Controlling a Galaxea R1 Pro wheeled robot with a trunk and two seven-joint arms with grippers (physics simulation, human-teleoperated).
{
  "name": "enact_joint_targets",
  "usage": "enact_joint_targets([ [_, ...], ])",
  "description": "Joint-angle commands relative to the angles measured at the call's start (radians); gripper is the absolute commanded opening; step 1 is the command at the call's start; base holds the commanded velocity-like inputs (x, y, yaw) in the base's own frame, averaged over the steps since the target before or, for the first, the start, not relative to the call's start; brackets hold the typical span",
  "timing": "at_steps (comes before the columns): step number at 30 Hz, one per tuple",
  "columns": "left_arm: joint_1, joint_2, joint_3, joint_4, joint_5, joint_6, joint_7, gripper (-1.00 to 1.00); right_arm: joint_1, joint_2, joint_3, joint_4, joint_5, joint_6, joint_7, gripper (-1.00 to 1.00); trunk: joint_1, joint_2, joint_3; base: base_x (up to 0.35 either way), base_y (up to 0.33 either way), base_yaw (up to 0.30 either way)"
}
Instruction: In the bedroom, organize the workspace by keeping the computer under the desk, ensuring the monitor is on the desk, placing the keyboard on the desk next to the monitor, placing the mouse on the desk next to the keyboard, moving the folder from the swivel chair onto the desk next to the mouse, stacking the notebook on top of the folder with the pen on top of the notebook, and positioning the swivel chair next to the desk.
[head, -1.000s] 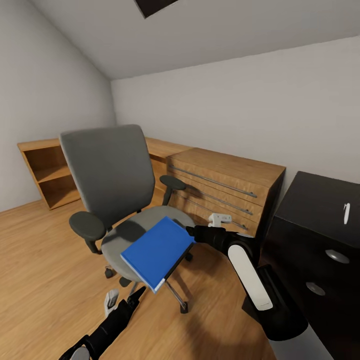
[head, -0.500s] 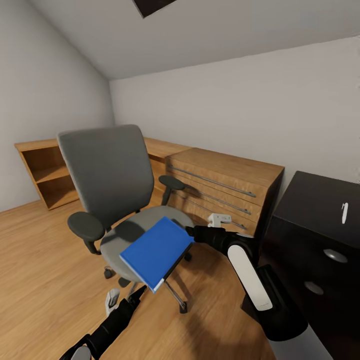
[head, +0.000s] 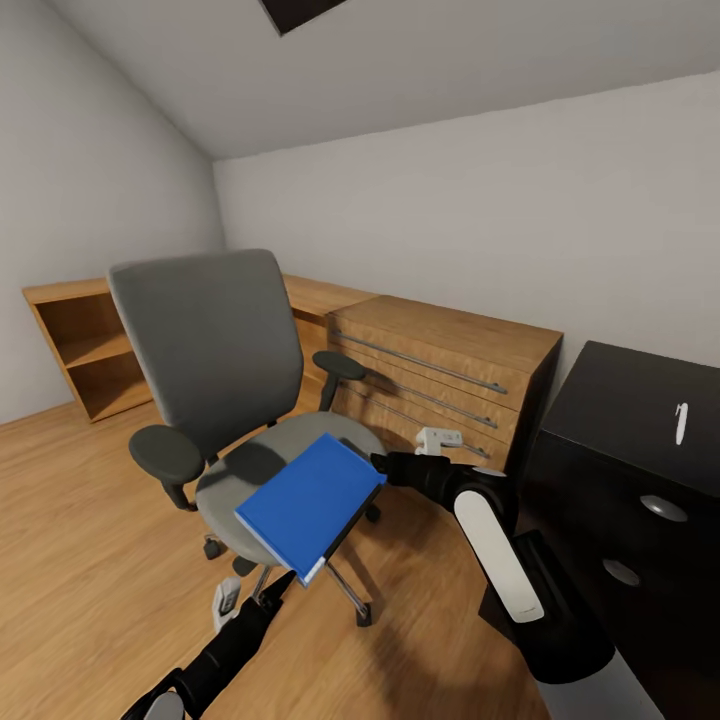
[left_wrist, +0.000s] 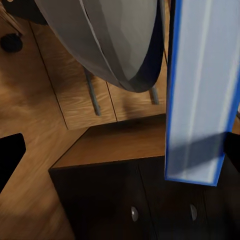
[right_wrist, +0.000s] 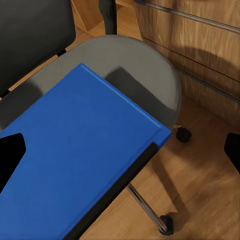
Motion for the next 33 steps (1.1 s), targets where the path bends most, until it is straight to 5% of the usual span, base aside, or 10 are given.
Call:
enact_joint_targets([
  [1, 0.0, 0.001, -0.002, -0.001, 0.011, 0.007, -0.004, 1.0, -0.001, 0.001, 0.0, -0.001, -0.01, 0.002, -0.011, 1.0, 0.0, 0.0, -0.001, 0.0, 0.0, 0.0],
  [13, 0.0, -0.001, -0.008, -0.002, 0.009, 0.005, -0.08, 1.0, 0.001, 0.003, 0.003, -0.001, -0.01, 0.0, -0.014, 1.0, 0.0, 0.0, -0.001, 0.0, 0.0, 0.0],
  [33, -0.02, -0.007, -0.006, 0.001, 0.007, 0.006, -0.068, 1.0, 0.0, 0.0, 0.003, -0.001, -0.01, 0.001, -0.014, 1.0, 0.0, 0.0, -0.001, 0.0, 0.0, -0.072],
])
